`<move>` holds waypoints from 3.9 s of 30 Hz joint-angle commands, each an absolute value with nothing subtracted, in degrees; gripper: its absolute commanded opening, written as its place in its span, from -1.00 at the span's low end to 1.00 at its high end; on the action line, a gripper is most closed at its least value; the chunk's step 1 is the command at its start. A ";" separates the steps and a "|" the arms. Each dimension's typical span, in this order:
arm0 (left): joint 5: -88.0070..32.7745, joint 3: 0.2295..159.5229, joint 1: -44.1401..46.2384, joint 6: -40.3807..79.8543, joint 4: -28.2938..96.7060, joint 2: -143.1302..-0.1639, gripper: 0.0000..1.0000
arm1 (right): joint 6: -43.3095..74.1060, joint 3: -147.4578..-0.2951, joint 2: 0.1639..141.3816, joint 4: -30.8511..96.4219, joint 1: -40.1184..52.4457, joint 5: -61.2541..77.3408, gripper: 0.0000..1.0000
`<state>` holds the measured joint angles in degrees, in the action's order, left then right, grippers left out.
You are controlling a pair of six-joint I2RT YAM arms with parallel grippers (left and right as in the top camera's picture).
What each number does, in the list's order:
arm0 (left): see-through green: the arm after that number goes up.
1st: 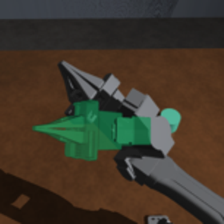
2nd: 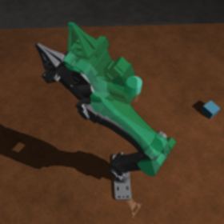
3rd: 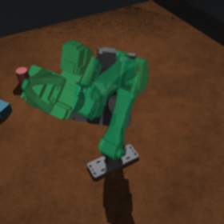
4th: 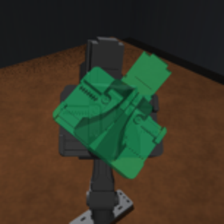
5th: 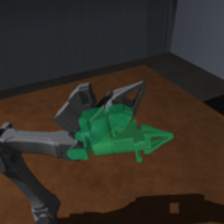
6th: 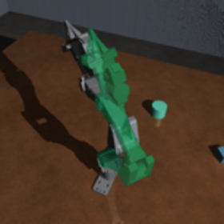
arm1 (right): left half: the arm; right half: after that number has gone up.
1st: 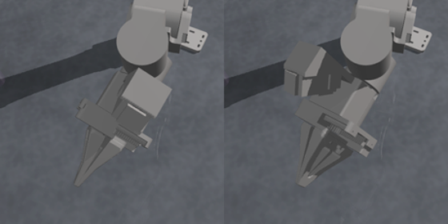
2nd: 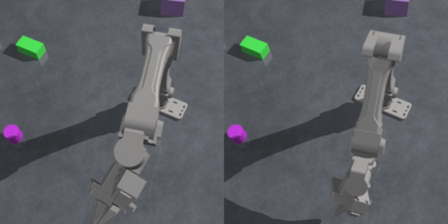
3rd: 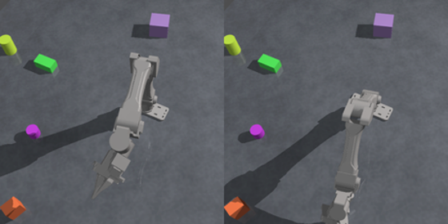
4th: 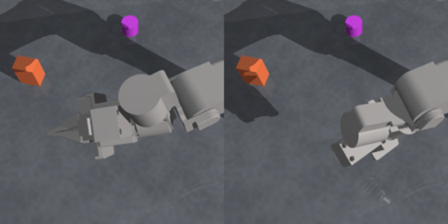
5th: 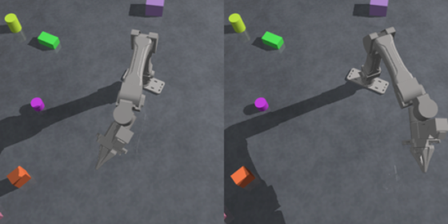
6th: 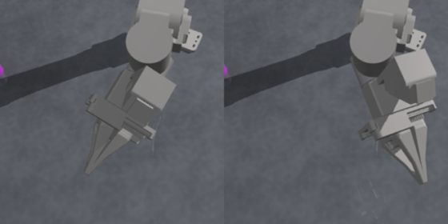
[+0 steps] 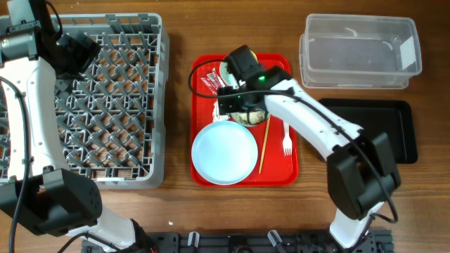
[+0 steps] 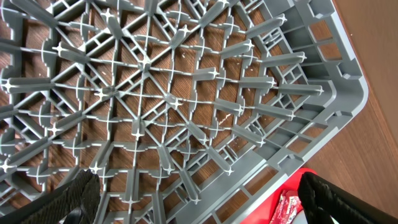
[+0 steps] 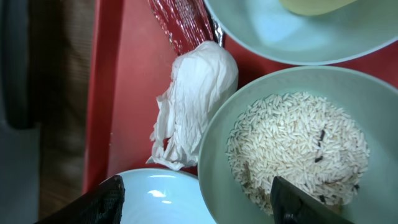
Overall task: Sort waste into correct bins and load items into the dishwasher rack
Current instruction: 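Reach the right gripper to the green bowl rim and grasp it, then lift the green bowl off the red tray with the right gripper, then tilt the green bowl over the black tray to pour out the rice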
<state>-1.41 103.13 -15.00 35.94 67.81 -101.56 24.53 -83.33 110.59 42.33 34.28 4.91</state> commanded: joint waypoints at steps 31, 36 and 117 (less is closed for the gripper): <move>-0.99 103.50 -15.18 36.47 67.81 -101.16 1.00 | 23.92 -80.68 116.92 39.55 39.92 -11.22 -0.49; -0.99 103.50 -15.18 36.47 67.81 -101.16 1.00 | 24.01 -80.34 116.92 39.86 39.92 -11.20 -0.91; -0.99 103.50 -15.18 36.47 67.81 -101.16 1.00 | 30.09 -66.06 105.01 40.45 -49.23 90.91 -0.92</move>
<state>-1.41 103.13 -15.00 35.94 67.81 -101.56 27.27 -66.08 104.05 41.65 -49.01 87.83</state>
